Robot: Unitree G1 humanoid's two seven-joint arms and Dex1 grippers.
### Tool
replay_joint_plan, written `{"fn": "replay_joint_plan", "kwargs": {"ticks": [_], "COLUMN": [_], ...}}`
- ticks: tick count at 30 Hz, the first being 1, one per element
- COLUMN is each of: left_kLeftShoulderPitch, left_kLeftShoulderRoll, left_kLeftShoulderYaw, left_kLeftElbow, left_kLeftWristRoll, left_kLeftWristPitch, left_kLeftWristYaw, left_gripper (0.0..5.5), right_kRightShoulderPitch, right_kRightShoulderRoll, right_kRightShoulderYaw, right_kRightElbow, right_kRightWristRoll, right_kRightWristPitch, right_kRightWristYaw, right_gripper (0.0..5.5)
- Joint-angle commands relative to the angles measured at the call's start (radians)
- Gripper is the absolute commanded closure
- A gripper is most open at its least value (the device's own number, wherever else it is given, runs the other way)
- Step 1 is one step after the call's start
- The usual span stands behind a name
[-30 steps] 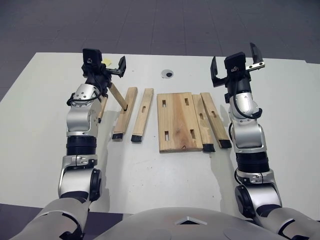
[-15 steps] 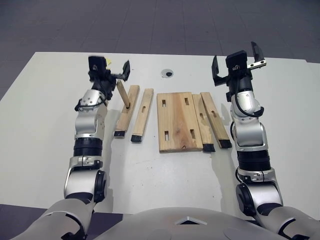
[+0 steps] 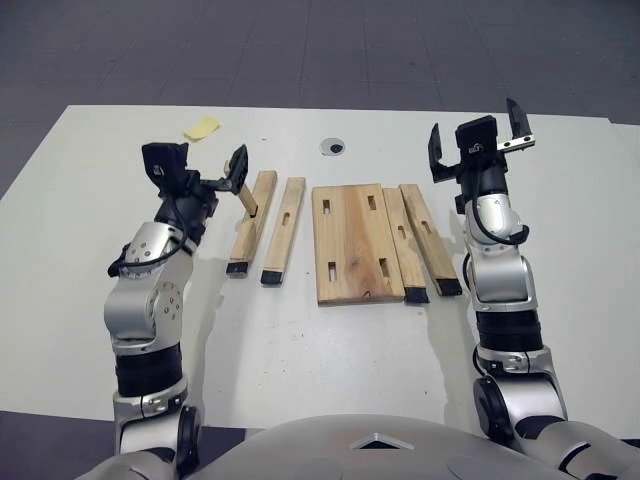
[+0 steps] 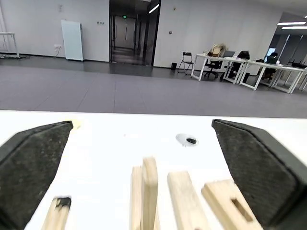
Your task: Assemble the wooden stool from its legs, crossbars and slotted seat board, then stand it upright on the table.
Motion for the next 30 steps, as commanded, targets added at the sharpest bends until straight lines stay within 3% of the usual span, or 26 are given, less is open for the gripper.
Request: {"fn": "replay_joint_plan", "kwargs": {"ticks": [1, 8, 21, 30], "left_kLeftShoulderPitch": [0.116, 0.188, 0.195, 0.153], "left_kLeftShoulderRoll": [-0.015, -0.014, -0.010, -0.002], "left_kLeftShoulderYaw": [-0.032, -0.142, -0.151, -0.193], "left_kLeftElbow": [-0.052, 0.042, 0.198, 0.240], "left_kLeftWristRoll": [0.008, 0.091, 0.164, 0.169], "left_kLeftWristPitch": [0.038, 0.027, 0.049, 0.174], "left_kLeftWristYaw": [0.006, -0.005, 0.000, -0.031], "left_gripper": [0.12, 0.12, 0.12, 1.60], "right_kRightShoulderPitch": [0.033, 0.041, 0.047, 0.032], "right_kRightShoulderRoll": [0.001, 0.009, 0.020, 0.024], "right_kRightShoulderYaw": [-0.006, 0.009, 0.016, 0.015], "right_kRightElbow": [-0.029, -0.044, -0.058, -0.082], "right_kRightWristRoll": [0.002, 0.000, 0.006, 0.005], "right_kRightWristPitch": [0.016, 0.029, 0.033, 0.046], "right_kRightWristYaw": [-0.004, -0.003, 0.007, 0.016], "right_gripper": [0.10, 0.10, 0.10, 0.10]}}
